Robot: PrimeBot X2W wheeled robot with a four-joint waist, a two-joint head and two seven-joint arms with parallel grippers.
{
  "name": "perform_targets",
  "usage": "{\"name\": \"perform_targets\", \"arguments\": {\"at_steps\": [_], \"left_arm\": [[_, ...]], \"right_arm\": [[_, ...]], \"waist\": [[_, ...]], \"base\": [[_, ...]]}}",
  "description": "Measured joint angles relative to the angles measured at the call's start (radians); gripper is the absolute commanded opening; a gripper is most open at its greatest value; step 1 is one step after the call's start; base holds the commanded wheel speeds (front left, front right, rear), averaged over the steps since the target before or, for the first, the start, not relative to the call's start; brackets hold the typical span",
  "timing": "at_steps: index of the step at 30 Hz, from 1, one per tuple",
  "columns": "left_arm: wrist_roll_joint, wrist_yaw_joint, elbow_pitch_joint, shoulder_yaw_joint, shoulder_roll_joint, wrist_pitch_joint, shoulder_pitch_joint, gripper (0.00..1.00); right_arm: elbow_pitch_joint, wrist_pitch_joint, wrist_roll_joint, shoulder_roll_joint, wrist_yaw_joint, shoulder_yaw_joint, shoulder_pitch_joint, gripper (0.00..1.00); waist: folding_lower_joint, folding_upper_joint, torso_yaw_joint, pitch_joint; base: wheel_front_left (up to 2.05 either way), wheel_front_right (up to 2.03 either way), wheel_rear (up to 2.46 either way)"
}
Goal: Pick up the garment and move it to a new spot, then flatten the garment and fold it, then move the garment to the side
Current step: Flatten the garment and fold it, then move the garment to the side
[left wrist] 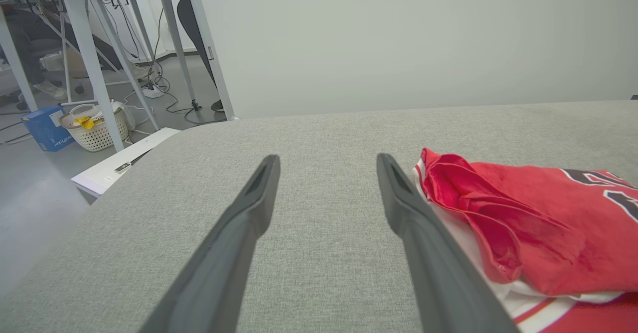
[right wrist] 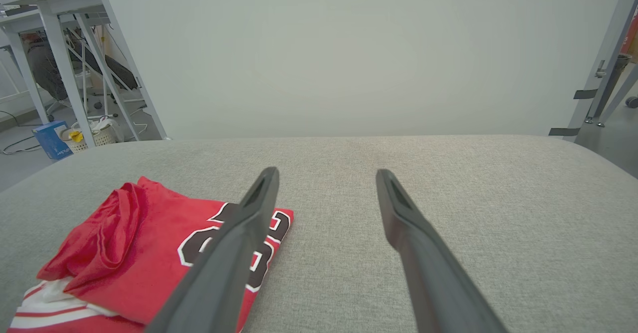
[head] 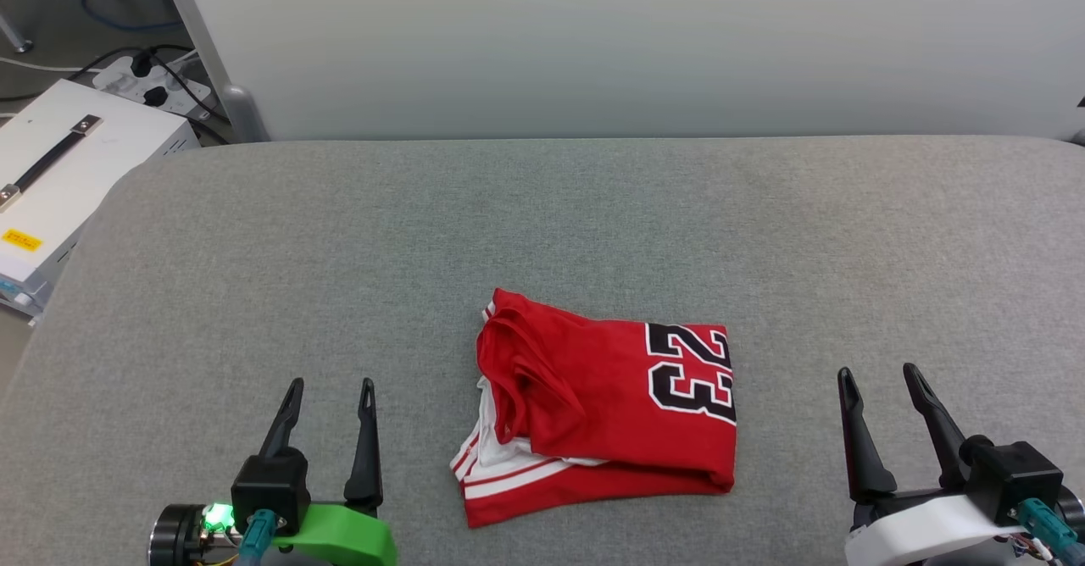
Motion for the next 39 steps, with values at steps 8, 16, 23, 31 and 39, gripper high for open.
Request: {"name": "perform_targets", "arguments": {"at_steps": [8,16,23,31,39], "left_arm": [[0.0,-0.009,0.005,0.003,-0.01,0.0,0.001,1.0],[0.002,-0.014,0.012,0.006,-0.015,0.0,0.001,1.0],[0.003,-0.025,0.015,-0.001,-0.021,0.0,-0.002,1.0],[0.012,-0.034,0.016,-0.008,-0.025,0.0,-0.024,1.0],[0.014,-0.036,0.016,-0.011,-0.03,0.0,-0.048,1.0]], "right_arm": [[-0.006,0.0,-0.002,0.003,0.0,0.005,0.014,1.0],[-0.008,0.0,-0.009,0.003,0.0,0.002,0.014,1.0],[-0.065,-0.002,-0.017,-0.06,0.0,-0.042,-0.109,1.0],[-0.013,0.177,0.092,-0.27,0.0,0.121,-0.328,1.0],[0.043,0.638,0.427,-0.403,0.0,0.32,-0.432,1.0]], "waist": [[0.0,0.0,0.005,-0.003],[0.0,0.0,0.009,0.001],[0.0,0.0,0.025,0.014],[0.0,0.0,0.054,0.045],[0.0,0.0,0.077,0.087]], "base": [[0.0,0.0,0.0],[0.0,0.0,0.0],[0.0,0.0,0.0],[0.0,0.0,0.0],[0.0,0.0,0.0]]}}
